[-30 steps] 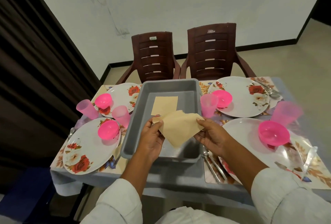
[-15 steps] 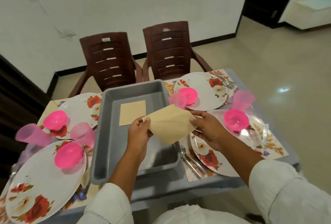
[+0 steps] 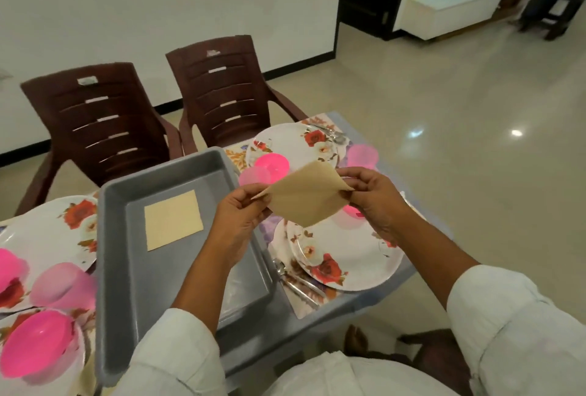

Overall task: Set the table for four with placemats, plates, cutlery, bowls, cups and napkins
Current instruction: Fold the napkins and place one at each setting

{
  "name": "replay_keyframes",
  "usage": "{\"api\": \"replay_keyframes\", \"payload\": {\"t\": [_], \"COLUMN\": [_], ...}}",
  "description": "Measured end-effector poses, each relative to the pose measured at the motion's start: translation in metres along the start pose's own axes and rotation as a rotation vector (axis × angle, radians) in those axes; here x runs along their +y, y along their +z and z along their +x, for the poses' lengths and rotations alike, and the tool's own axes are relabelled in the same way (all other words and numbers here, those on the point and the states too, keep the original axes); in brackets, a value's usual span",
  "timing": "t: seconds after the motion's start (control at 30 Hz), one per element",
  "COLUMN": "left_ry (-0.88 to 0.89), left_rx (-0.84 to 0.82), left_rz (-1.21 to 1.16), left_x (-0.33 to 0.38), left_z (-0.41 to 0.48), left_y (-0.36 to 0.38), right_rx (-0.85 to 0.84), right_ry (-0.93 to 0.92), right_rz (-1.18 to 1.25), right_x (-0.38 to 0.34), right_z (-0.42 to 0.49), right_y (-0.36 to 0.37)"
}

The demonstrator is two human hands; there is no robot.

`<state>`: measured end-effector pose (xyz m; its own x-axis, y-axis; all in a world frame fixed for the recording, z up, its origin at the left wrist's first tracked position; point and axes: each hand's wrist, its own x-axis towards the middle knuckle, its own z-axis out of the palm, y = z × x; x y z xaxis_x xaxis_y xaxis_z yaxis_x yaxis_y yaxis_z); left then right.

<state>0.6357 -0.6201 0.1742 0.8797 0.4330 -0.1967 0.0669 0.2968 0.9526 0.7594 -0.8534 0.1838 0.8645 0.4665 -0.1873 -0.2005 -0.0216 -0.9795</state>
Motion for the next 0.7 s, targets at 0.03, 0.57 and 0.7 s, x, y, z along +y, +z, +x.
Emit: {"api": "replay_keyframes", "payload": {"t": [0.03,0.57,0.7], "left_ry": [-0.007,-0.105,-0.136], "left_rx": [-0.011,-0.238,-0.296], "left_rz": [0.008,0.078,0.106], "left_x": [0.0,-0.029,-0.037], "left_z": [0.003,0.064,0.081], "left_y": [0.004,0.116,0.16], "right_rx": [0.015,-0.026,-0.282], "right_ry": [-0.018,-0.027,0.043], "right_rz": [-0.003,-0.251,-0.458], "right_x": [-0.001,0.001,0.005], "right_z": [0.0,0.033,0.066], "right_y": [-0.006,-0.128,-0.158]}}
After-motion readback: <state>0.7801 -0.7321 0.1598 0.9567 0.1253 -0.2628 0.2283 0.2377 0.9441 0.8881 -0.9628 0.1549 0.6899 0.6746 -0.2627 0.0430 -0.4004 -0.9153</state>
